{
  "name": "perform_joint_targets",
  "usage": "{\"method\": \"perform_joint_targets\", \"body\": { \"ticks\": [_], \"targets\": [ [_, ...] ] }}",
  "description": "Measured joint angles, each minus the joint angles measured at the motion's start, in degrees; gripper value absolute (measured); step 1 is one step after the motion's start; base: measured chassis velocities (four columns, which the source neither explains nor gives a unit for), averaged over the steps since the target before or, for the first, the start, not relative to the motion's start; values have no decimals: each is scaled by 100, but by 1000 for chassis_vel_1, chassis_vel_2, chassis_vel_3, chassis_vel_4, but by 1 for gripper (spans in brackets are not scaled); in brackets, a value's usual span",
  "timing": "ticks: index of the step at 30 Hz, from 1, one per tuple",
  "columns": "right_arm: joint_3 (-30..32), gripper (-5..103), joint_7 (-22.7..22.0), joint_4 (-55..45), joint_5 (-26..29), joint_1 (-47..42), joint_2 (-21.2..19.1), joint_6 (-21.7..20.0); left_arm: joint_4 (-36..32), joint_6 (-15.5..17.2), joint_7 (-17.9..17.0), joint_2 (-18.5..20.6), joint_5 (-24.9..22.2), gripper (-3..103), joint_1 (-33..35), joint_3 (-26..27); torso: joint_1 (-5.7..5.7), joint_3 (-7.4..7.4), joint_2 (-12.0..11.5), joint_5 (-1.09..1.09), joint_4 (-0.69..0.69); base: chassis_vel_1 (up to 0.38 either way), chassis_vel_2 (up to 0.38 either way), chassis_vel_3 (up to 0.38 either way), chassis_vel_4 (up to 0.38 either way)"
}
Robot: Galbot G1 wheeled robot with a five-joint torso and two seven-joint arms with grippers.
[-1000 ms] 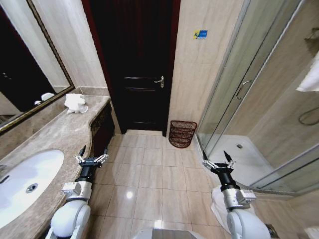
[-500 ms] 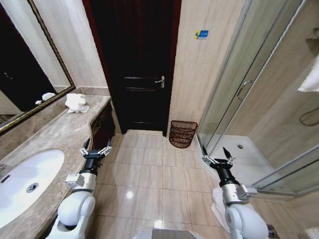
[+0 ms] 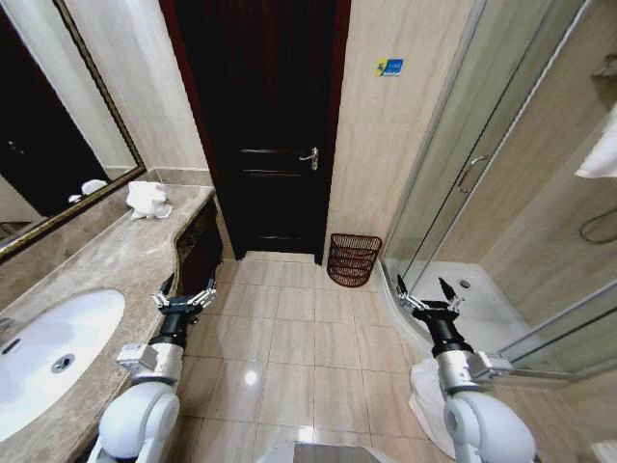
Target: Discard the used towel into the hamper.
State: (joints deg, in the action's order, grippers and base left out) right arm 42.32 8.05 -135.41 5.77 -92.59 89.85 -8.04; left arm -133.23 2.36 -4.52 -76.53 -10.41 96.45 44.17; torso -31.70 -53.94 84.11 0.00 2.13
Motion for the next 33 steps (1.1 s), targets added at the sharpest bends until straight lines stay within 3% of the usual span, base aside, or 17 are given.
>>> {"method": "perform_joint_targets", "body": {
  "ticks": [2,5,12,33],
  "targets": [
    [1,100,31,23,-16,-10,22,49,-190,245,78,-22,-87,100,86,-33,0,0,0,1,0,0,0,0,0],
    [-15,100,48,34,-16,-30,76,80,-269,305,138,8,-204,100,139,-30,0,0,0,2,1,0,0,0,0],
    [-9,100,99,50,190,-48,80,25,-278,335,161,-7,-490,100,96,-21,0,0,0,0,0,0,0,0,0],
    [-65,100,133,228,45,123,56,59,-41,185,245,-23,-347,100,34,-18,-2,0,0,1,1,-64,64,63,-63]
  ]
}}
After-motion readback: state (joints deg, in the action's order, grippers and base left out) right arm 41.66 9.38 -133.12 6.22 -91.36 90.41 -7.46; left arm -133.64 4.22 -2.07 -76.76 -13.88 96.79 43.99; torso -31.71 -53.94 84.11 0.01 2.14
